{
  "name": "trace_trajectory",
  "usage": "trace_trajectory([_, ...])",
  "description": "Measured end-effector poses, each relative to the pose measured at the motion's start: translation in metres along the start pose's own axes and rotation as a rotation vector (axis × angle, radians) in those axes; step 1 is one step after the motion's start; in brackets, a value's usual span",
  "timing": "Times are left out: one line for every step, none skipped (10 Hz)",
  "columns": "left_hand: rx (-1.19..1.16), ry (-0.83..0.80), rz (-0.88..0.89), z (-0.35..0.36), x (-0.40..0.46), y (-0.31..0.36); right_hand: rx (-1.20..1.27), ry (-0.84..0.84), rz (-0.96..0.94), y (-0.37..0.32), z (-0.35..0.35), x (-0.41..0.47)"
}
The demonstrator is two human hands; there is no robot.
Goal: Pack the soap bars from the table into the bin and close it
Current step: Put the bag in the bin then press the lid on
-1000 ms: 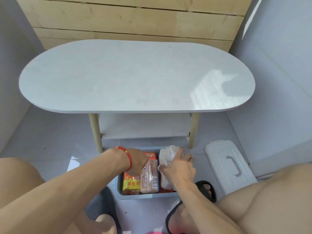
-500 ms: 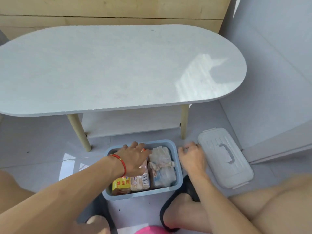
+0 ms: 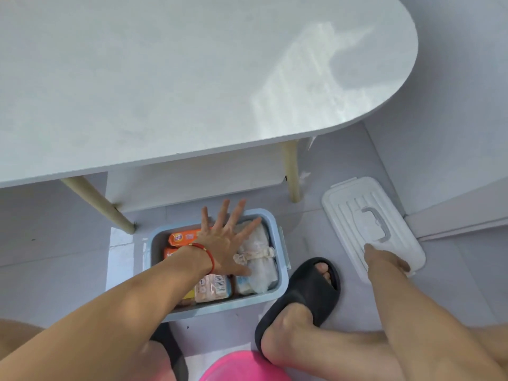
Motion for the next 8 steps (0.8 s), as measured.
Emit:
trace_trajectory([-0.009,-0.025,-0.018,0.000,0.008,0.001,-0.105,0.066,0.131,-0.005,-0.009,0.001])
trace_trajectory([-0.003,-0.044,-0.035,0.001,0.010,0.004,-0.038,0.022,0.156,-0.006,-0.013,0.005])
trace_trajectory([0.008,-0.048,-0.045,0.001,0.011,0.005,-0.058,0.023,0.212,-0.002,-0.016,0.012])
trace_trajectory([0.007,-0.060,-0.054,0.001,0.012,0.005,-0.065,0.005,0.190,-0.002,-0.005,0.014])
trace_trajectory([0.006,-0.052,-0.059,0.001,0.012,0.006,-0.346,0.040,0.064,-0.004,0.003,0.012])
trace_trajectory([-0.003,-0.058,-0.061,0.001,0.011,0.007,-0.629,0.037,-0.095,-0.021,-0.003,0.015])
trace_trajectory([-0.001,-0.060,-0.061,0.001,0.012,0.007,-0.824,-0.054,-0.320,-0.046,-0.011,0.027])
trace_trajectory([-0.003,-0.052,-0.060,0.002,0.012,0.006,-0.883,-0.099,-0.420,-0.061,-0.013,0.036])
Point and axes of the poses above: each hand's wrist, its own x-axis towards the middle knuckle, its own z-axis out of the palm, y = z × x, the point moved 3 cm from there along x, towards the middle knuckle, and after that the axes turned 10 degrees about -x, right-handed, at the moved point
